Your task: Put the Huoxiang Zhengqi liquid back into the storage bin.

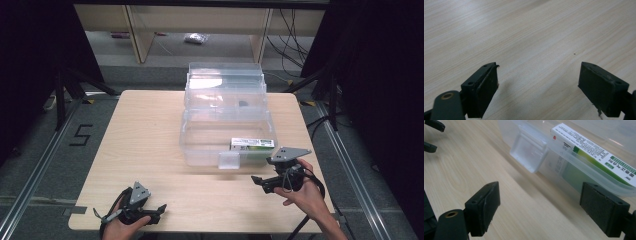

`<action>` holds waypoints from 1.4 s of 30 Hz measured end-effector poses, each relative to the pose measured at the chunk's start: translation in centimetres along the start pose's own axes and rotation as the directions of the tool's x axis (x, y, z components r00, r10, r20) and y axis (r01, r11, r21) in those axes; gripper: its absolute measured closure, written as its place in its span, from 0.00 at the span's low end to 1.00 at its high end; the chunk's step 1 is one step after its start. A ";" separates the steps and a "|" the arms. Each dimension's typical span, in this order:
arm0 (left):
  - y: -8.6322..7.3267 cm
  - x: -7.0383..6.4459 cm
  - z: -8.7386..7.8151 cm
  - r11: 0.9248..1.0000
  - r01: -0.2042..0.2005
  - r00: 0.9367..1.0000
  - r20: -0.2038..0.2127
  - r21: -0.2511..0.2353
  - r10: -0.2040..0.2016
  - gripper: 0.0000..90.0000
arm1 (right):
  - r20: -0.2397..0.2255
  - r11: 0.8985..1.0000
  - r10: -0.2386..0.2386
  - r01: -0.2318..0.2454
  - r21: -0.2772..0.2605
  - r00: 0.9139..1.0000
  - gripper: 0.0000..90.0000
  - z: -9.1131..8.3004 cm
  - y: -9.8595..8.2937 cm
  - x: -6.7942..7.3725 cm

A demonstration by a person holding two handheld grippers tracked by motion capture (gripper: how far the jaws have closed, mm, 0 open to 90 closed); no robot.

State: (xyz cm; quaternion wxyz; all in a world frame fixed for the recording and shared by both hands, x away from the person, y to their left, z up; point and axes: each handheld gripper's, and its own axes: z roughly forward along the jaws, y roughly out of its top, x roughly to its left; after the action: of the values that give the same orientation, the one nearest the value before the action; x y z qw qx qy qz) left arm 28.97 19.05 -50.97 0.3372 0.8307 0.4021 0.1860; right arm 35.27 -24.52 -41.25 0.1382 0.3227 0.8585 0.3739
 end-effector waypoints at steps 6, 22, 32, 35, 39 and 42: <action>0.0 -0.1 0.1 1.000 0.012 1.000 -0.001 -0.013 -0.012 0.17 | 0.011 1.000 0.007 -0.007 -0.011 1.000 0.19 0.0 -0.6 0.2; 0.0 0.2 0.1 1.000 -0.024 1.000 -0.008 -0.012 0.024 0.17 | 0.006 0.999 0.042 -0.042 -0.019 0.999 0.19 0.3 -2.1 1.1; 0.0 0.0 0.0 1.000 0.006 1.000 0.000 0.004 -0.006 0.17 | -0.012 0.999 0.048 -0.048 -0.024 0.999 0.19 0.5 -3.1 1.2; 0.0 0.0 0.0 1.000 0.003 1.000 0.000 0.003 -0.003 0.17 | -0.005 0.998 0.060 -0.060 -0.021 0.998 0.19 0.6 -3.5 1.2; 0.0 0.0 0.0 1.000 0.002 1.000 0.000 0.003 -0.002 0.17 | -0.011 0.998 0.061 -0.061 -0.026 0.998 0.19 0.7 -3.9 1.2; 0.0 0.0 0.0 1.000 0.000 1.000 0.000 0.002 0.000 0.17 | -0.004 0.996 0.083 -0.083 -0.021 0.997 0.19 0.8 -4.3 1.3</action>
State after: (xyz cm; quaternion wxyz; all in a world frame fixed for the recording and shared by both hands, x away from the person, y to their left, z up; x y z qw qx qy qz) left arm 28.96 19.05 -50.98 0.3362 0.8311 0.4023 0.1856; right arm 32.71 -25.39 -44.94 0.1247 0.3560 0.8405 0.3889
